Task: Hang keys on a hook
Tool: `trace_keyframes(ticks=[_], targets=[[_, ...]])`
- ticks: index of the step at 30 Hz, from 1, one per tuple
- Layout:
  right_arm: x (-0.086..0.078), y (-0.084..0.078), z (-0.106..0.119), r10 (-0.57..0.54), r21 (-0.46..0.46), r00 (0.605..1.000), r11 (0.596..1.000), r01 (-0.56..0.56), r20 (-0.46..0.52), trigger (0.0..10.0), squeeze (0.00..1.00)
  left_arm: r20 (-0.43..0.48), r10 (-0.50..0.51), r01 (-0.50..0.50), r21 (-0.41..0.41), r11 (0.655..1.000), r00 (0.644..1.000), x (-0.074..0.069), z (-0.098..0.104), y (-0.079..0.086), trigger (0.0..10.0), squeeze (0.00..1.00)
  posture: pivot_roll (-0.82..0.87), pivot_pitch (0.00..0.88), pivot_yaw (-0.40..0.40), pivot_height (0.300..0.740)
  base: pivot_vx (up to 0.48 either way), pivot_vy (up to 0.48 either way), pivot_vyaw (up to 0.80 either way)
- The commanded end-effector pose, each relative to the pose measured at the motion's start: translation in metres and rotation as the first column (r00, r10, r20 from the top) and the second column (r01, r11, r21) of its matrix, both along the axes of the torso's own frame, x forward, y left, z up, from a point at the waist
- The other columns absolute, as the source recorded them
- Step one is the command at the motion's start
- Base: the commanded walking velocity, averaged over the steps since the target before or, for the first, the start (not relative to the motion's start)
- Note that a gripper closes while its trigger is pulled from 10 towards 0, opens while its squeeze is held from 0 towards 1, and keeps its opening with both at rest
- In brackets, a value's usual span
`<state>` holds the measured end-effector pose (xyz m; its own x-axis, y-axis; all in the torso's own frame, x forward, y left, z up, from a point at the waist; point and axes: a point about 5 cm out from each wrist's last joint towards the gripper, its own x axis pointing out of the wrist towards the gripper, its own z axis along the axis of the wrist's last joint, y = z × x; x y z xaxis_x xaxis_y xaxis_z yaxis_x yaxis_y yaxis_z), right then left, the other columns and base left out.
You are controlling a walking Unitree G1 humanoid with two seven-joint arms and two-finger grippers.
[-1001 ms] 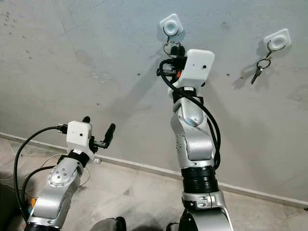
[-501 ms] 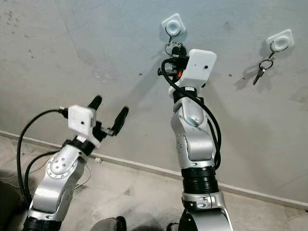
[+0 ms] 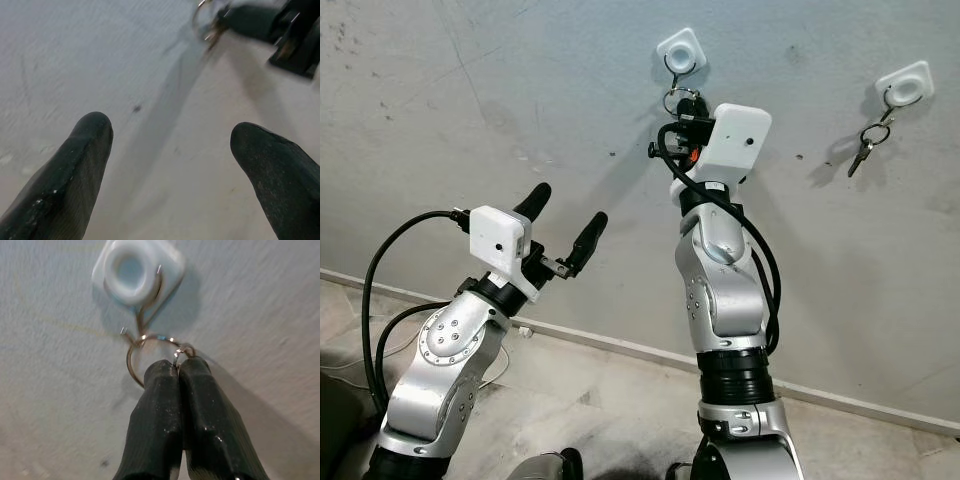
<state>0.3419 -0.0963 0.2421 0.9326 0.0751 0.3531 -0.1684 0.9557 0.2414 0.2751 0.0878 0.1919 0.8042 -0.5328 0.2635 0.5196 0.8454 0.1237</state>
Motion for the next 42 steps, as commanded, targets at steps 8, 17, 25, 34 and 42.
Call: trace_keyframes(ticks=[8, 17, 25, 34, 42], targets=[[0.001, -0.004, -0.052, -0.003, -0.006, 0.971, 1.000, 0.002, -0.239, 10.0, 0.00, 0.038, -0.058, 0.056, 0.042, 0.998, 0.998, -0.003, 0.011, -0.006, 10.0, 0.00, 0.08, 0.154, 0.054, 0.740, 0.000, 0.000, 0.00], [-0.001, -0.002, -0.055, 0.012, -0.013, 0.971, 1.000, -0.016, -0.238, 10.0, 1.00, 0.035, -0.060, 0.059, 0.046, 0.997, 0.998, -0.003, 0.011, -0.007, 10.0, 0.00, 0.08, 0.154, 0.058, 0.740, 0.000, 0.000, 0.00], [-0.004, 0.001, -0.064, 0.027, -0.042, 0.967, 0.998, -0.039, -0.255, 10.0, 1.00, 0.040, -0.065, 0.063, 0.051, 0.997, 0.997, -0.003, 0.012, -0.008, 10.0, 0.00, 0.08, 0.152, 0.059, 0.740, 0.000, 0.000, 0.00], [-0.014, -0.003, -0.089, 0.027, -0.177, 0.958, 0.981, -0.081, -0.286, 10.0, 1.00, 0.035, -0.055, 0.053, 0.054, 0.997, 0.998, -0.003, 0.010, -0.006, 10.0, 0.00, 0.08, 0.155, 0.054, 0.740, 0.000, 0.000, 0.00], [-0.036, -0.017, -0.137, -0.003, -0.397, 0.943, 0.908, -0.137, -0.333, 10.0, 1.00, -0.034, -0.005, 0.008, 0.075, 0.997, 0.999, -0.005, -0.015, 0.004, 10.0, 0.00, 0.08, 0.159, 0.041, 0.740, 0.000, 0.000, 0.00]])
